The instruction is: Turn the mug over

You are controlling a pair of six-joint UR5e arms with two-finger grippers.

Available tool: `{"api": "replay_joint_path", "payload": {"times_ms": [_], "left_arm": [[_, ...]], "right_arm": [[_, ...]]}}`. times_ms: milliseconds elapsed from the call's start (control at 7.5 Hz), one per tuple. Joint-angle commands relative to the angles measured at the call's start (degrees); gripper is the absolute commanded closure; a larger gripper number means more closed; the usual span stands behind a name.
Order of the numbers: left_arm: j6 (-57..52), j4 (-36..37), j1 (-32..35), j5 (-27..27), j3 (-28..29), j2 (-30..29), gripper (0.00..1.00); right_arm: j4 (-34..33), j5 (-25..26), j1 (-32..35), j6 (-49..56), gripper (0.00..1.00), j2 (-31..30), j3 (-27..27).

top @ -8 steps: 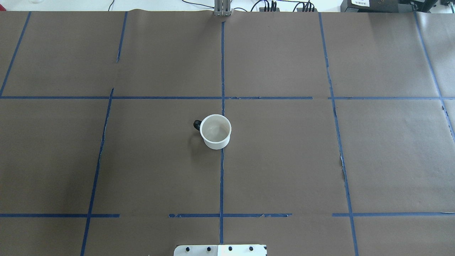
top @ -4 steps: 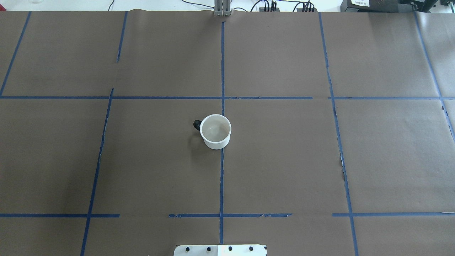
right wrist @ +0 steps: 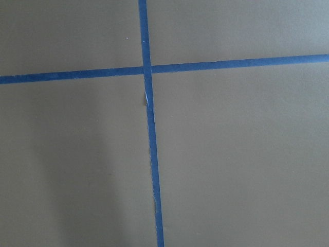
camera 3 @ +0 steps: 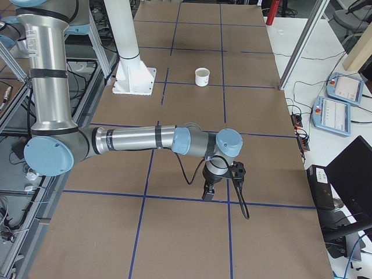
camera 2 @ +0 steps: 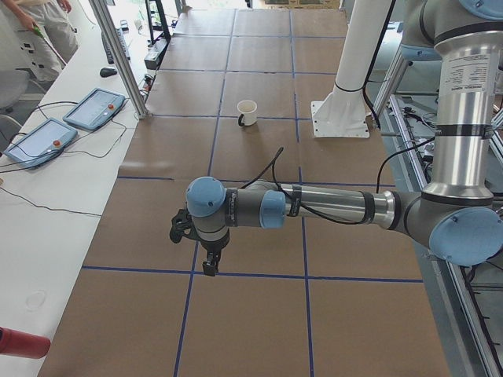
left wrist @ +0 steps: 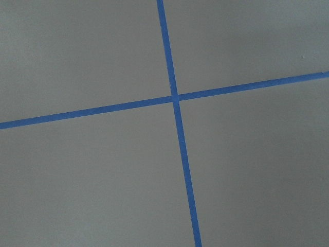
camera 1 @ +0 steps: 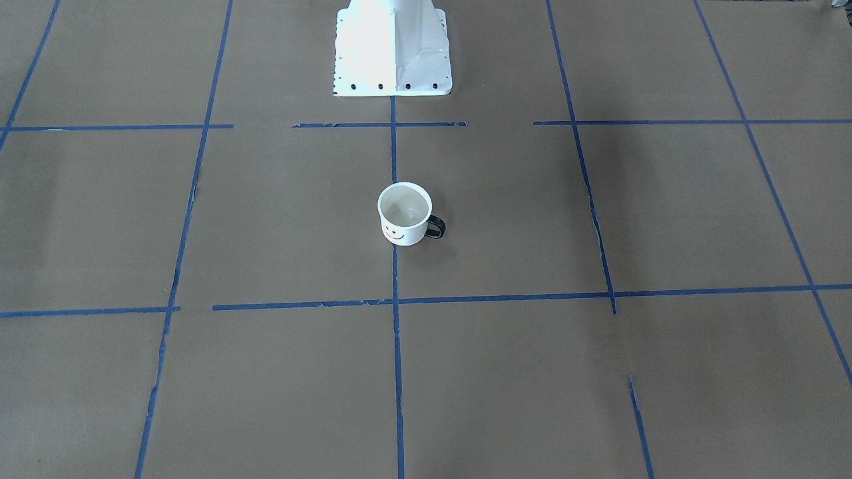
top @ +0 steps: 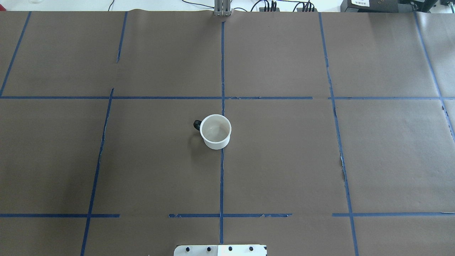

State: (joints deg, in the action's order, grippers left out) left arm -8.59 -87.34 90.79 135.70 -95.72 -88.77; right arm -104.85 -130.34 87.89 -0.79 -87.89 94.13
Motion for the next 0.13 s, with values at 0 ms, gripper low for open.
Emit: {"api": "replay_joint_path", "payload": {"times_ms": [0], "left_arm": [[0.07,-0.02,0.09,0.00,0.00,0.00,0.00]], "right_arm": [[0.00,0.00,0.00,0.00,0.00,0.00,0.00]]}}
